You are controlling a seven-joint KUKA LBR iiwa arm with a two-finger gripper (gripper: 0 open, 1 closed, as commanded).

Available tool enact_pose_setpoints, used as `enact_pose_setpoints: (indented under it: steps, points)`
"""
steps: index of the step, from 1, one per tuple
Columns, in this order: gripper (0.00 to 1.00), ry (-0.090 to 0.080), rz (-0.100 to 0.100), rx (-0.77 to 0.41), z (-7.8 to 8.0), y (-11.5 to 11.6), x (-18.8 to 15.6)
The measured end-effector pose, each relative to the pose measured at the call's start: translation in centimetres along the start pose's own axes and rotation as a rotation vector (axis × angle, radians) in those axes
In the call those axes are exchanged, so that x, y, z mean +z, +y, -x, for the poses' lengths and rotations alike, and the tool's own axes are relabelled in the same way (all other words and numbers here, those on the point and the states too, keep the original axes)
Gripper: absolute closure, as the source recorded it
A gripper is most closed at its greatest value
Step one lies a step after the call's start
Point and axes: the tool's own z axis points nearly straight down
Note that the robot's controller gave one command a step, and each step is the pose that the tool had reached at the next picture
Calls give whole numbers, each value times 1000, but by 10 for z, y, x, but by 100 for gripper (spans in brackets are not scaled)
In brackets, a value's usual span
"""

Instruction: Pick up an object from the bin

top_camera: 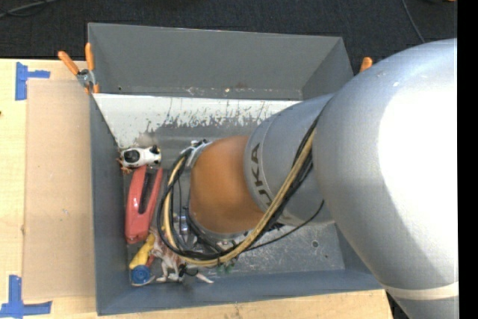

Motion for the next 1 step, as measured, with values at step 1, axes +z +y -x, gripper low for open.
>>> enact_pose_setpoints:
  steps: [1]
  points:
    - [100,0,0,0,0,0,0]
